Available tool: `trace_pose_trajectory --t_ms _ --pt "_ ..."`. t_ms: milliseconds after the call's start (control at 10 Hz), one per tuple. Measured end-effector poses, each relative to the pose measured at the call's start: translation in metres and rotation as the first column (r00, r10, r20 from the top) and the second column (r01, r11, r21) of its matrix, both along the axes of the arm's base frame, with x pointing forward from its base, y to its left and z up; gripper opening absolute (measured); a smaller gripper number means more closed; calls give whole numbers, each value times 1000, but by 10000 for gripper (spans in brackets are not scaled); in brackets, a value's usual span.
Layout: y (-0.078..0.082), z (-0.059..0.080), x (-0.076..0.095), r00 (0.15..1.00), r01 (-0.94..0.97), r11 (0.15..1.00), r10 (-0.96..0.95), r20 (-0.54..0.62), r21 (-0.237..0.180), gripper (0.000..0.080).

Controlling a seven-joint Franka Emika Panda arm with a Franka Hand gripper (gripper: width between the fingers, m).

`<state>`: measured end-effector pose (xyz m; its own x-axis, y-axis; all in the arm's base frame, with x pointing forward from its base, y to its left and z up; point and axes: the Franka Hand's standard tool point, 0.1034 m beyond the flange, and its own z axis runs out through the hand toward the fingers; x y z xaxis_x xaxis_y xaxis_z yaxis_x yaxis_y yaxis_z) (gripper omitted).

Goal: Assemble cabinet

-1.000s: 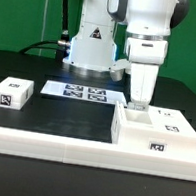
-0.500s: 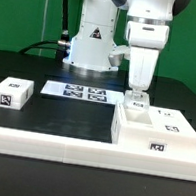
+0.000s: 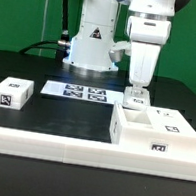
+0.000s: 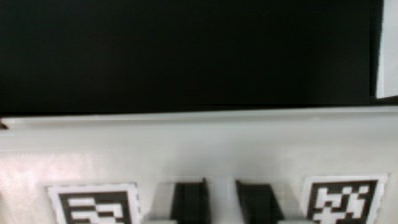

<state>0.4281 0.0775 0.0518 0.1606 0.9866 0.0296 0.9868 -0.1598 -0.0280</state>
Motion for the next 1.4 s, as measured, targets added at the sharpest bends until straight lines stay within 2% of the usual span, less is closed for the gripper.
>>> trace_pose_trajectory --t_ms 400,700,1200,1400 --pt "-6 2 3 1000 9 1000 -9 5 -2 70" --pt "-14 2 12 1000 29 1000 -29 11 0 70" --pt "-12 7 22 999 38 999 -39 28 4 70" --pt "-12 3 24 999 42 999 -43 25 7 70"
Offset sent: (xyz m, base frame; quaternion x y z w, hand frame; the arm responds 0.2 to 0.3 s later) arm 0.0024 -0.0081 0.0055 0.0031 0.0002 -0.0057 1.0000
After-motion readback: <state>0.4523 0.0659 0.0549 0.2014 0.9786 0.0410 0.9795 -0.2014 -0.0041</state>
